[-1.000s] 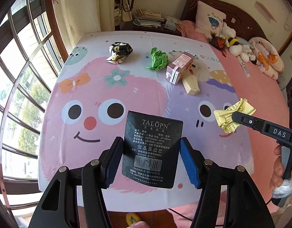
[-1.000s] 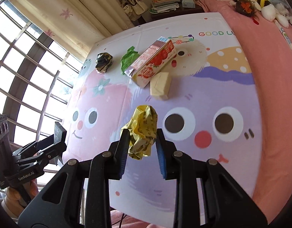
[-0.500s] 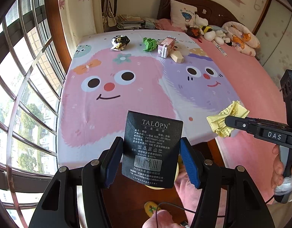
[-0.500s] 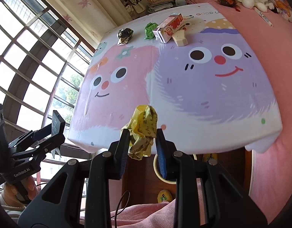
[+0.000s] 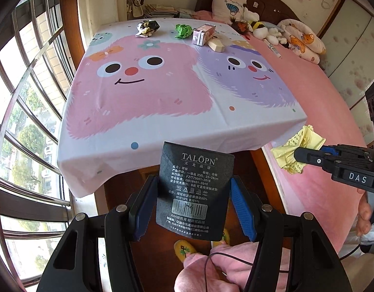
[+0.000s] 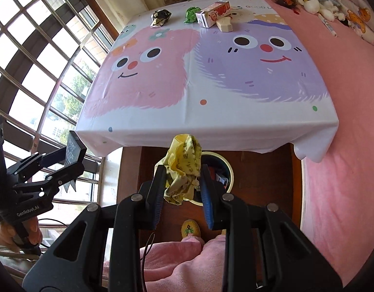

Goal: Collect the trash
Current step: 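Carry the black card and yellow wrapper with both tools over the bin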

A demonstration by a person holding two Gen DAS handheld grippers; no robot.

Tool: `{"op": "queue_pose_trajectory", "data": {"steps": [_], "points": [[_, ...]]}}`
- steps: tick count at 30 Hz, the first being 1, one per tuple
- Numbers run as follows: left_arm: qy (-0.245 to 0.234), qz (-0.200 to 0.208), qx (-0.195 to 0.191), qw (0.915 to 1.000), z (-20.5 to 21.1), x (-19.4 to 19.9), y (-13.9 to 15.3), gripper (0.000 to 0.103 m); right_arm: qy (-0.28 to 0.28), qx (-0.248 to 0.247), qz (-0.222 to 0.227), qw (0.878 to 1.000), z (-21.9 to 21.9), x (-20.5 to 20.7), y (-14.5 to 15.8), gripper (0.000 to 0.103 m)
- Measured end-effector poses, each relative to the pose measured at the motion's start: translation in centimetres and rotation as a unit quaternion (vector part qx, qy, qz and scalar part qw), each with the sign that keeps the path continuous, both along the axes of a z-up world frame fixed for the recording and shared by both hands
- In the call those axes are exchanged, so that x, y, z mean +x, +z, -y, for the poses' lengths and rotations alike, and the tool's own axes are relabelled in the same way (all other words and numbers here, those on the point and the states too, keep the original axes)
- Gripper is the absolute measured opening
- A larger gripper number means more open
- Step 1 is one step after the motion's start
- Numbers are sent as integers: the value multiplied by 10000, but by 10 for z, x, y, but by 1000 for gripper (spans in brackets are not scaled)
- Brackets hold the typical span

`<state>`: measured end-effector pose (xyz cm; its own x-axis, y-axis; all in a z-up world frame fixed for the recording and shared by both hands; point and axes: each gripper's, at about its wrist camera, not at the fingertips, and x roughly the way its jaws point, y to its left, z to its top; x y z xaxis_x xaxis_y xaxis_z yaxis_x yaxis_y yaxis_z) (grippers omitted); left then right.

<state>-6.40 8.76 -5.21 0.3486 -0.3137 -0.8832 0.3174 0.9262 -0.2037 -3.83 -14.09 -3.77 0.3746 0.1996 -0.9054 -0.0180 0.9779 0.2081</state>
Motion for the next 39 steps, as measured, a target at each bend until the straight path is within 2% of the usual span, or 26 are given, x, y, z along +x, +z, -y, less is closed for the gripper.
{"op": "queue_pose_trajectory", "data": {"steps": [6,10,16,22,26,30,35,38,39], "points": [[94,-400,105,9991,14,-4,-40,61,256,-141,-382,9988,-3,-8,-39,25],[189,-649,246,9974,26,-9,-86,61,304,-45,-744,9968,-2,-12,-87,24],[523,-1161,262,9915,44,-5,-189,61,565,-225,-1218,9907,-7,-13,-194,25],[559,-1447,332,9873,70,13,-301,61,513,-281,-1459,9876,-1,-3,-294,25],[574,-1459,367,9869,86,29,-358,61,446,-328,-1553,9863,11,11,-350,25],[618,-1433,360,9871,99,45,-393,61,435,-412,-1604,9852,19,21,-388,25],[530,-1549,353,9859,110,56,-418,64,343,-404,-1599,9857,29,30,-415,25],[518,-1573,311,9857,111,58,-423,77,288,-395,-1584,9862,34,33,-420,25],[552,-1591,288,9853,111,58,-423,87,288,-416,-1580,9861,33,34,-419,25]]}}
